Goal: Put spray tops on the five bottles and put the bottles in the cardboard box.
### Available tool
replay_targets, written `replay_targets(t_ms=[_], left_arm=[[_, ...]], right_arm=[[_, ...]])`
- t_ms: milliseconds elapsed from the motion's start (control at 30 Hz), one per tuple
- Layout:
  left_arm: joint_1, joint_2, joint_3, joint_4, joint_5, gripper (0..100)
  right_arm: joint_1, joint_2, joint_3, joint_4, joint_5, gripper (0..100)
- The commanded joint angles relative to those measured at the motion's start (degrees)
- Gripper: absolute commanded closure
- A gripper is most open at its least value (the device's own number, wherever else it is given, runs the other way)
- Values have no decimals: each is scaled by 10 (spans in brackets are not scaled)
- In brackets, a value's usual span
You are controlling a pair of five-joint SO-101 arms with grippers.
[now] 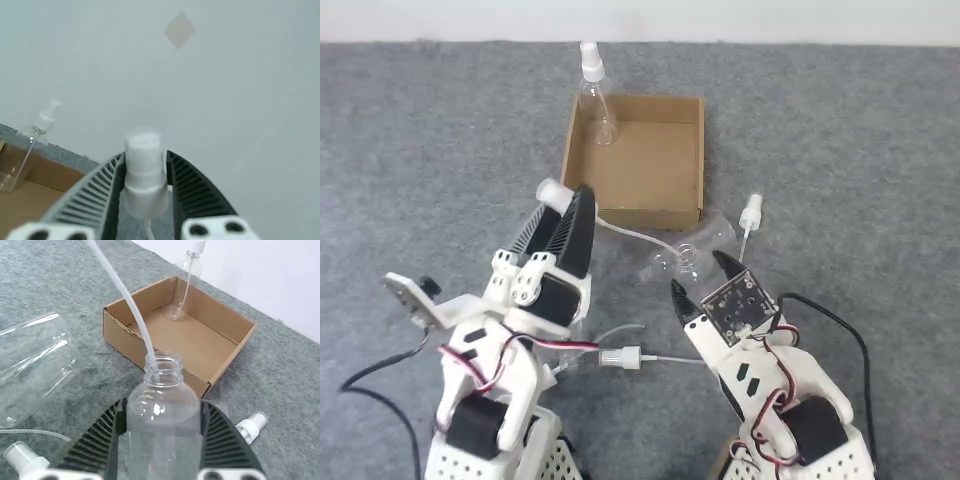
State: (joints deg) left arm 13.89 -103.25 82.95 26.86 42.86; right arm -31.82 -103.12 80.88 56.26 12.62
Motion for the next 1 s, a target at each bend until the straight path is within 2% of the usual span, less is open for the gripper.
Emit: replay_targets(t_ms=[0,233,400,633,800,967], left_arm=[[0,-11,9,-49,-7,989],[4,-11,16,-50,-7,989],[46,-11,36,-50,-10,989],[98,-11,65,-50,-59,989],[102,-11,77,-49,-107,989],[125,-11,96,-49,-127,989]], right_arm=[[-29,-9,-7,-18,8,922],[-36,-9,-6,-22,8,922],[-57,-9,-5,-22,8,922],[-80,-9,-5,-22,8,921],[-80,-9,-9,-22,8,921],[-79,-9,13,-81,8,921]])
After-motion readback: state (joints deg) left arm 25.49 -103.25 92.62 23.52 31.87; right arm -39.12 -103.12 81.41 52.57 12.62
